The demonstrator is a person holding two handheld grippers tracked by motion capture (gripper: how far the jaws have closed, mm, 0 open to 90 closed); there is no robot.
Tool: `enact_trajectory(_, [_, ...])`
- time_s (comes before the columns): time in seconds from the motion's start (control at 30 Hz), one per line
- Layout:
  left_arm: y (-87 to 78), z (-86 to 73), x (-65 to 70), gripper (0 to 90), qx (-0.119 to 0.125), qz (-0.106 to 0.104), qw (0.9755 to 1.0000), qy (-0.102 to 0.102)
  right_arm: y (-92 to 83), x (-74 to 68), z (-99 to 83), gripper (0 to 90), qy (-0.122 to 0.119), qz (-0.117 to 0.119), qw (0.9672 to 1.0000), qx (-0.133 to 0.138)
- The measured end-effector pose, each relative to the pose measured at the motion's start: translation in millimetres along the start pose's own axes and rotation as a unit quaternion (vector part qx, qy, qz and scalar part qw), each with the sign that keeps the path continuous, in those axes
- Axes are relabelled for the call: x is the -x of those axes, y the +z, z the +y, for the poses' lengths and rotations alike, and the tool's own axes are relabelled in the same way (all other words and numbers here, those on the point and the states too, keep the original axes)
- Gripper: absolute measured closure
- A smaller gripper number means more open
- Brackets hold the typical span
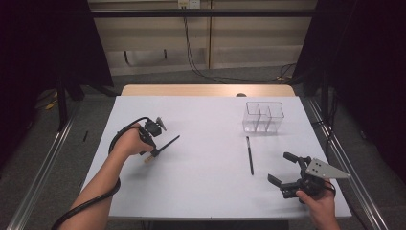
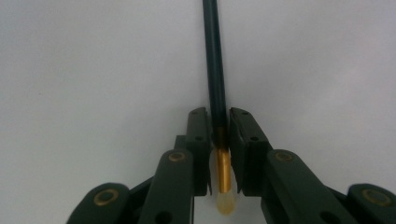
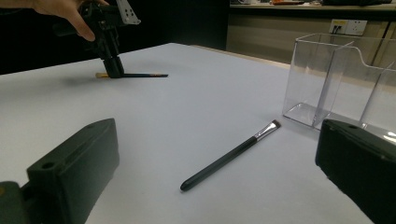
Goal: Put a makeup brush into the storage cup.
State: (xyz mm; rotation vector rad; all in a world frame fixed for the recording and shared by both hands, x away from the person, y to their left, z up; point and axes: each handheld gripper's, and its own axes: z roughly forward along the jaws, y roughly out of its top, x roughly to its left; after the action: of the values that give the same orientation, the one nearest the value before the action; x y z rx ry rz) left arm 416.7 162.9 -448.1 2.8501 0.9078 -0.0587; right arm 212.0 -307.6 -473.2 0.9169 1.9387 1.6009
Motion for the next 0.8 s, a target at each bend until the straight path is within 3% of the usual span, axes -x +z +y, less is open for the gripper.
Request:
enact_trajectory(0.1, [1.3, 1.9, 2.2, 78.2, -0.007, 0.007, 0.9999, 0.008, 0.1, -0.2, 0.1, 0.0, -0.001, 0.000, 1.0000, -0.001])
enact_trajectory(0.27, [2.9, 5.6, 5.7, 78.6, -0.020, 0.019, 0.9996, 0.003, -2.2, 1.4, 1.4, 0.0, -0.001, -0.004, 1.0000, 0.004])
enact_trajectory(0.43, [2.4, 4.0, 7.1, 84.1, -0.013, 0.018, 0.9997, -0.001, -3.5, 1.8, 1.0, 0.0, -0.001, -0.004, 1.0000, 0.002])
enact_trajectory(0.5, [1.5, 2.9, 7.1, 84.4, -0.009, 0.019, 0.9998, -0.006, -2.9, 1.9, 1.0, 0.0, 0.000, -0.005, 1.0000, 0.002])
enact_trajectory(0.67, [-0.6, -2.0, 6.5, 84.5, 0.008, 0.015, 0.9998, 0.002, -1.4, 2.8, 0.8, 0.0, 0.000, -0.004, 1.0000, -0.002])
enact_trajectory(0.8, [-2.7, -3.4, 6.0, 84.6, 0.009, 0.010, 0.9999, -0.007, -1.4, 3.0, 1.1, 0.0, -0.001, -0.006, 1.0000, -0.002])
